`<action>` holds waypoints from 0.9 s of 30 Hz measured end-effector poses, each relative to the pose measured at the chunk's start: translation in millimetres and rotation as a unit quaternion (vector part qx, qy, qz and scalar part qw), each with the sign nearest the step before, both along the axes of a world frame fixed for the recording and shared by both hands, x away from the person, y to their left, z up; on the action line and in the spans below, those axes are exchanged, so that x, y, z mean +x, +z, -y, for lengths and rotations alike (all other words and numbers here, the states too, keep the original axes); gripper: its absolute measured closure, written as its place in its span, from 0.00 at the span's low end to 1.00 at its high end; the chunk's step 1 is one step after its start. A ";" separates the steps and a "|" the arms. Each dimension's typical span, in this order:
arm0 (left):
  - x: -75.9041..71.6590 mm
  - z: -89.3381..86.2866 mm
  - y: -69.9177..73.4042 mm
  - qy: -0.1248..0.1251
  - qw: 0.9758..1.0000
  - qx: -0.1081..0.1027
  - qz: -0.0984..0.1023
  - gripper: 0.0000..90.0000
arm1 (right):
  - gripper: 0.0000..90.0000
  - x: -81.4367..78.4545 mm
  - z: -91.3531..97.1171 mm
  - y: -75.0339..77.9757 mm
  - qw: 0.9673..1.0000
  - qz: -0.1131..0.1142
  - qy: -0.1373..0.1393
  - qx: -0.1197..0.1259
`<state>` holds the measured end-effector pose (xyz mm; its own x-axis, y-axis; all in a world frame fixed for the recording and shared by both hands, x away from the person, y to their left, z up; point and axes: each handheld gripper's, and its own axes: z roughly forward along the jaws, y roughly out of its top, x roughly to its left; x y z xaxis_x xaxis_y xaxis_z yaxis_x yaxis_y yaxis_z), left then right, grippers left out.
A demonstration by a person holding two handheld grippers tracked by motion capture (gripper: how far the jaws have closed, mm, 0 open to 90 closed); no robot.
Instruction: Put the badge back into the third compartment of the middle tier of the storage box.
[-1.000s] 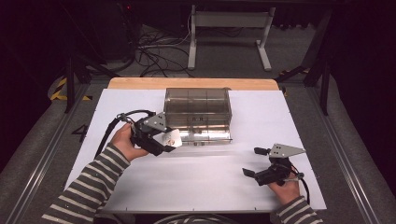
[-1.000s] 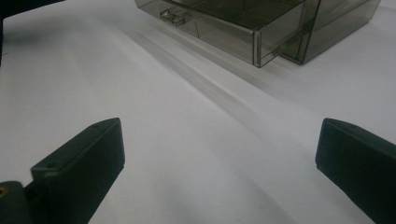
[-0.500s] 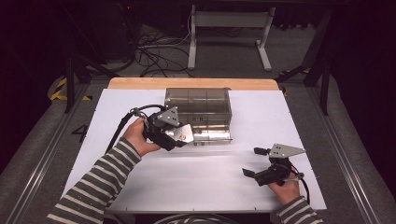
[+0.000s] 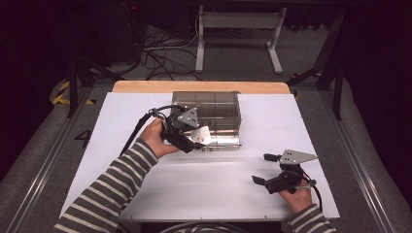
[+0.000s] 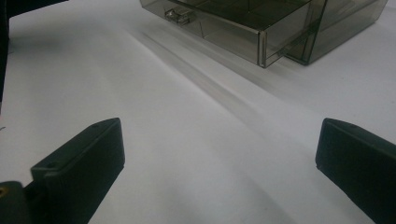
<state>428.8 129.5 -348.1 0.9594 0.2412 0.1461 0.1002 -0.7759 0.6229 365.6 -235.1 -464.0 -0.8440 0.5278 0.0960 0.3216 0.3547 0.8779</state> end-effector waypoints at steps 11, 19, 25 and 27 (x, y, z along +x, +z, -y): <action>7.7 16.5 0.1 -0.003 1.000 -0.001 0.009 0.37 | 0.02 0.0 -0.2 0.0 1.000 0.000 0.002 0.000; 15.6 27.3 -5.1 -0.002 1.000 0.006 0.010 0.37 | 0.02 -0.3 -0.3 0.1 1.000 0.001 0.005 0.000; 19.7 38.8 -7.0 -0.006 1.000 0.010 0.016 0.37 | 0.02 -0.5 -0.4 0.1 1.000 0.001 0.006 0.000; 20.7 42.1 -8.0 -0.006 1.000 0.010 0.016 0.37 | 0.02 -0.5 -0.5 0.1 1.000 0.001 0.006 0.000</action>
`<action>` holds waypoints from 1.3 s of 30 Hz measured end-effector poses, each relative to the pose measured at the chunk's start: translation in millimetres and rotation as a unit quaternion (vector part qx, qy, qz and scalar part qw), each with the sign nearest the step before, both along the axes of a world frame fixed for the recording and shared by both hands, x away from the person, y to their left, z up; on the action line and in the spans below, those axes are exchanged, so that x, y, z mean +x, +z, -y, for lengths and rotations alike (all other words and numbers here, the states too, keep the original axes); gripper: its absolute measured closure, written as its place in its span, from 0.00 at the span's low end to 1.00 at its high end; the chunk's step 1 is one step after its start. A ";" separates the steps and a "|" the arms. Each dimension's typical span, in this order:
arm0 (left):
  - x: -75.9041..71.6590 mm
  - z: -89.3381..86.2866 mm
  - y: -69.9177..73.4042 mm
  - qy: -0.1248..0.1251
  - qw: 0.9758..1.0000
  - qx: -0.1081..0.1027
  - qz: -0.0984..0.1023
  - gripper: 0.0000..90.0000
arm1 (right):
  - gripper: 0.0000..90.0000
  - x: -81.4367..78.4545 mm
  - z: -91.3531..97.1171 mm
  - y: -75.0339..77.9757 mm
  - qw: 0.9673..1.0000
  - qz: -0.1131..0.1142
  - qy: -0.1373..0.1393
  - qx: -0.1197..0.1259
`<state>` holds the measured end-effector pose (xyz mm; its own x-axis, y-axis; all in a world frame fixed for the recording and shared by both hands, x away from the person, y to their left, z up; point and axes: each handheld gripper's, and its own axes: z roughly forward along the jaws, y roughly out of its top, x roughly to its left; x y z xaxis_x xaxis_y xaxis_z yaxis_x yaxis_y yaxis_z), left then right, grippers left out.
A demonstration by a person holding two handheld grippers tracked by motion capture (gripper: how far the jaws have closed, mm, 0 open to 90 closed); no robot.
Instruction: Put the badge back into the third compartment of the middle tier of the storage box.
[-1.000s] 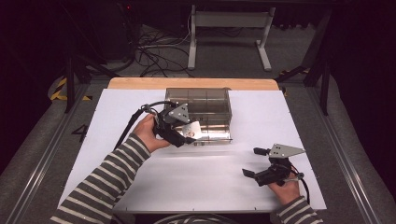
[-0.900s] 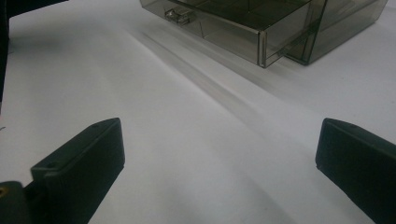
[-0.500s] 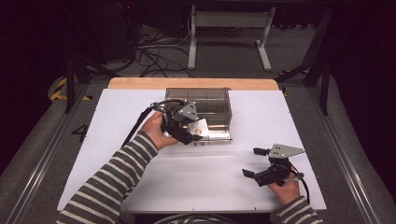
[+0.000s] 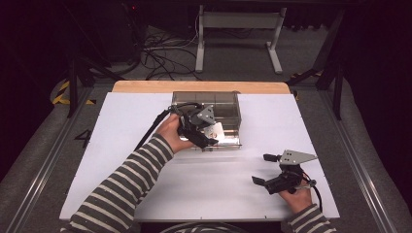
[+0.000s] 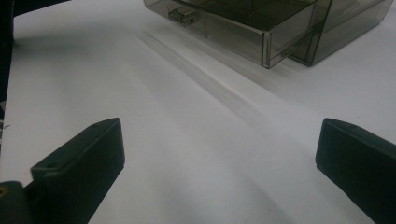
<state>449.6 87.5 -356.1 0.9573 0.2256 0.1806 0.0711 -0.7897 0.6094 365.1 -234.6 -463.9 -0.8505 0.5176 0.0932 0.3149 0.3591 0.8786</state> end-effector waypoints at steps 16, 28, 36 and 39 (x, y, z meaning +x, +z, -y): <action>11.3 16.4 -13.8 0.003 1.000 -0.012 0.016 0.37 | 0.02 -0.1 -0.4 -0.1 1.000 0.000 0.002 0.000; 13.6 34.2 -21.0 -0.006 1.000 -0.010 0.022 0.37 | 0.02 -0.1 -0.4 -0.1 1.000 -0.002 0.003 0.000; 15.9 45.4 -25.8 -0.008 1.000 -0.003 0.023 0.37 | 0.02 -0.2 -0.8 -0.3 1.000 -0.002 0.005 -0.001; 17.5 46.4 -28.1 -0.006 1.000 0.000 0.021 0.37 | 0.02 0.0 -0.7 -0.3 1.000 -0.002 0.006 -0.001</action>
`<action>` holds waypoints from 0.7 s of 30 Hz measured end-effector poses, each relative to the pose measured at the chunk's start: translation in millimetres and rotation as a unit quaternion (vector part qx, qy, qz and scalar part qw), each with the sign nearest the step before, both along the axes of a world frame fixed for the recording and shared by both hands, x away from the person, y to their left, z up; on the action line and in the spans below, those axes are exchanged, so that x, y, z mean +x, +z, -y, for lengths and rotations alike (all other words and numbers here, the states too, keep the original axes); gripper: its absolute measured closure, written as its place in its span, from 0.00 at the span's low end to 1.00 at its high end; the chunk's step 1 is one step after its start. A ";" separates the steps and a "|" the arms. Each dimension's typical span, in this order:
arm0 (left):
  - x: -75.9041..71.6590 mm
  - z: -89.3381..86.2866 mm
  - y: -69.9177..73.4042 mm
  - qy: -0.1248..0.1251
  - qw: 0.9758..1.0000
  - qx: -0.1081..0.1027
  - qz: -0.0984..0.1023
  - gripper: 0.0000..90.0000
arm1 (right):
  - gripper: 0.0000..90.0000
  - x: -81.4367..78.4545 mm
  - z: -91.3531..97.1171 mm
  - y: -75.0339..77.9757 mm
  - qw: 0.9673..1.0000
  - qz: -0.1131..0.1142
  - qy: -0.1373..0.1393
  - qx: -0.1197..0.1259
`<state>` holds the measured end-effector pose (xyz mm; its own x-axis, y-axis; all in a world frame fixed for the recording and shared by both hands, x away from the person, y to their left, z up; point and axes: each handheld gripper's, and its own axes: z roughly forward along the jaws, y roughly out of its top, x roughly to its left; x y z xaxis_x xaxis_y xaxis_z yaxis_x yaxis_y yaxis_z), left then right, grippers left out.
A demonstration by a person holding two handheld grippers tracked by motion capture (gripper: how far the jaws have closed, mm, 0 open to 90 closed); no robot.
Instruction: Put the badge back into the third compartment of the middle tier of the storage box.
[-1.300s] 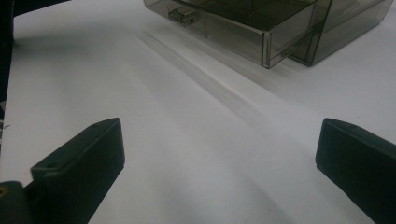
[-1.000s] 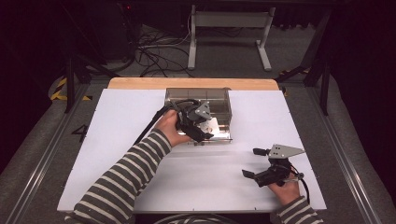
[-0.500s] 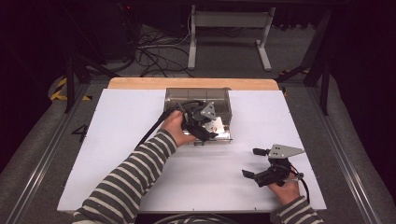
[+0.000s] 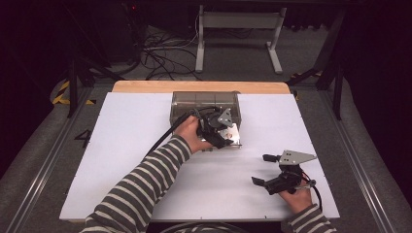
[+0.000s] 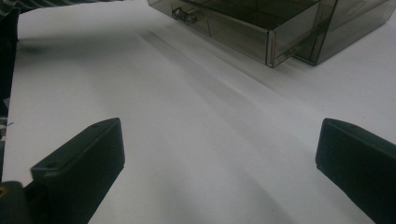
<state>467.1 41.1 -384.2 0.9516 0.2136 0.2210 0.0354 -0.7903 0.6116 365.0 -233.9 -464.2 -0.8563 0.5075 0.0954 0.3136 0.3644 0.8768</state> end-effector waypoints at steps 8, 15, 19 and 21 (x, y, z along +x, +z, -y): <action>3.0 0.1 -3.5 0.004 1.000 0.008 -0.001 0.37 | 0.02 -0.1 -0.3 -0.1 1.000 0.000 0.000 -0.001; 2.5 3.1 -8.5 0.006 1.000 0.020 0.009 0.37 | 0.02 0.0 -0.5 -0.2 1.000 0.000 0.001 -0.001; 3.5 3.5 -9.8 0.006 1.000 0.024 0.008 0.37 | 0.02 -0.1 -0.8 -0.4 1.000 -0.001 0.001 -0.002; 4.0 3.3 -10.2 0.008 1.000 0.022 0.007 0.37 | 0.02 -0.1 -0.8 -0.4 1.000 -0.002 0.001 -0.003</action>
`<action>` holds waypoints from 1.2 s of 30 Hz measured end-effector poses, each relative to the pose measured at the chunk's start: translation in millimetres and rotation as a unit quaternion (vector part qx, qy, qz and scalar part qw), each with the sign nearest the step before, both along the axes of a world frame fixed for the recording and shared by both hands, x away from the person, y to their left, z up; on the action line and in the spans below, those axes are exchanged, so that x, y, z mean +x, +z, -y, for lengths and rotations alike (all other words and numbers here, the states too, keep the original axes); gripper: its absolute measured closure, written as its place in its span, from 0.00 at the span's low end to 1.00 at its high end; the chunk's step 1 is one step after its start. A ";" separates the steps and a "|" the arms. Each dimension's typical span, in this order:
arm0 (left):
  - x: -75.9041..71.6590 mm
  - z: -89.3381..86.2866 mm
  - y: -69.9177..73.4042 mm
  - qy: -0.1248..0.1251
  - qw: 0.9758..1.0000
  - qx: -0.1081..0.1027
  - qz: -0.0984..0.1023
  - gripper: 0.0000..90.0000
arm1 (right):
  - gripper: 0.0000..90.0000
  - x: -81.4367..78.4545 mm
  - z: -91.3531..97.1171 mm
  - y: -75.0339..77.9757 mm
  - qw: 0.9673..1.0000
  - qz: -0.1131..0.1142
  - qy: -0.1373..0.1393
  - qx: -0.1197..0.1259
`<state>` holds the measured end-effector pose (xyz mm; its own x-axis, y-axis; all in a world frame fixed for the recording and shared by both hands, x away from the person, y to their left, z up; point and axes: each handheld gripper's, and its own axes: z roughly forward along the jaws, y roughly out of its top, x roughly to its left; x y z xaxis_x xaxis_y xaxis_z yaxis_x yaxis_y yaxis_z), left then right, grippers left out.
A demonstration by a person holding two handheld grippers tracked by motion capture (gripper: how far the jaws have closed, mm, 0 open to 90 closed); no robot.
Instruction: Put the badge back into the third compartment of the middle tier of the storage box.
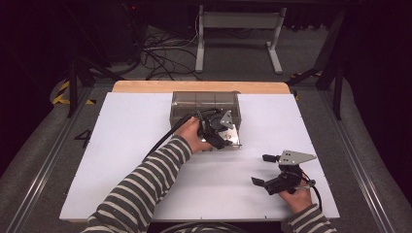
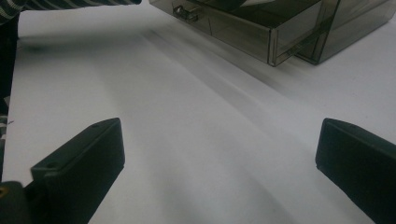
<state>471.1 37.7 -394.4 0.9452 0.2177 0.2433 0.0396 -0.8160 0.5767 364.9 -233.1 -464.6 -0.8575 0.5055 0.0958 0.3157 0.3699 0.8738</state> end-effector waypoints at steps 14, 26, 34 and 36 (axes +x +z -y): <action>3.8 -1.0 -1.8 0.002 1.000 -0.004 -0.012 0.37 | 0.02 0.3 -0.6 -0.4 1.000 0.000 0.003 -0.001; -1.9 -4.8 8.2 -0.003 1.000 -0.019 -0.005 0.37 | 0.02 0.6 -0.9 -0.6 1.000 -0.001 0.003 -0.003; -11.5 -15.2 24.4 -0.007 0.999 -0.035 -0.004 0.53 | 0.02 0.6 -0.6 -0.5 1.000 -0.001 0.002 -0.003; -14.6 -16.6 27.3 -0.009 0.999 -0.034 -0.011 0.64 | 0.02 0.3 -0.6 -0.5 1.000 -0.001 0.002 -0.003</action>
